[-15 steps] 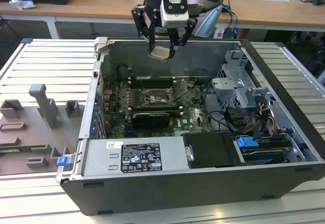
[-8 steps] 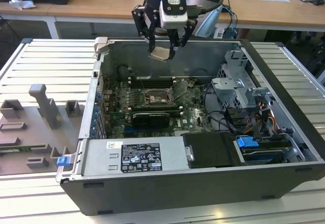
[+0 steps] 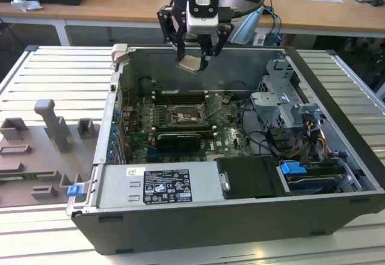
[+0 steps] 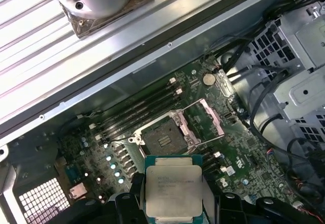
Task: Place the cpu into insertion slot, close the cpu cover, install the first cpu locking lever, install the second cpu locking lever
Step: 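Place the cpu into insertion slot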
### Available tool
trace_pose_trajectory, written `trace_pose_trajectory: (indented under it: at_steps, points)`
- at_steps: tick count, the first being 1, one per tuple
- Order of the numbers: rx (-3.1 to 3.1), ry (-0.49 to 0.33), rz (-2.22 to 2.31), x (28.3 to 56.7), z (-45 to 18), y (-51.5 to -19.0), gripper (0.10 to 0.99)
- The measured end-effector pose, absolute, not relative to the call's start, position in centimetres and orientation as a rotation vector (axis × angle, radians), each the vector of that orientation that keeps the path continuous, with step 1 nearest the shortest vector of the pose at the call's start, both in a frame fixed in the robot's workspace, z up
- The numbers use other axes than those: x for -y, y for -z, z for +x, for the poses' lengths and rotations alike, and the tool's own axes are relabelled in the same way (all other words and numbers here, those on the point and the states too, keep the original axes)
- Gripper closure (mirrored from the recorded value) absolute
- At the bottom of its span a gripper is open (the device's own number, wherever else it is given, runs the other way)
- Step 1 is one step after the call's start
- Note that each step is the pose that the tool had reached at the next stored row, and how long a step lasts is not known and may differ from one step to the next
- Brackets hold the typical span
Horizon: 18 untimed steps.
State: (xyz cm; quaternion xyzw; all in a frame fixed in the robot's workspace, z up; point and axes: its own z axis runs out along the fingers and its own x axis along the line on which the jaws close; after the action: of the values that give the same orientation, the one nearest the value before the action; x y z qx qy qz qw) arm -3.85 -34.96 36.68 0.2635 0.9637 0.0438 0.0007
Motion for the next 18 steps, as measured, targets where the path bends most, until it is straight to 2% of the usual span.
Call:
trace_pose_trajectory:
  at_steps: [18]
  points:
    - [-2.951, -0.137, 1.046, 34.96, -3.85, -36.59, 0.549]
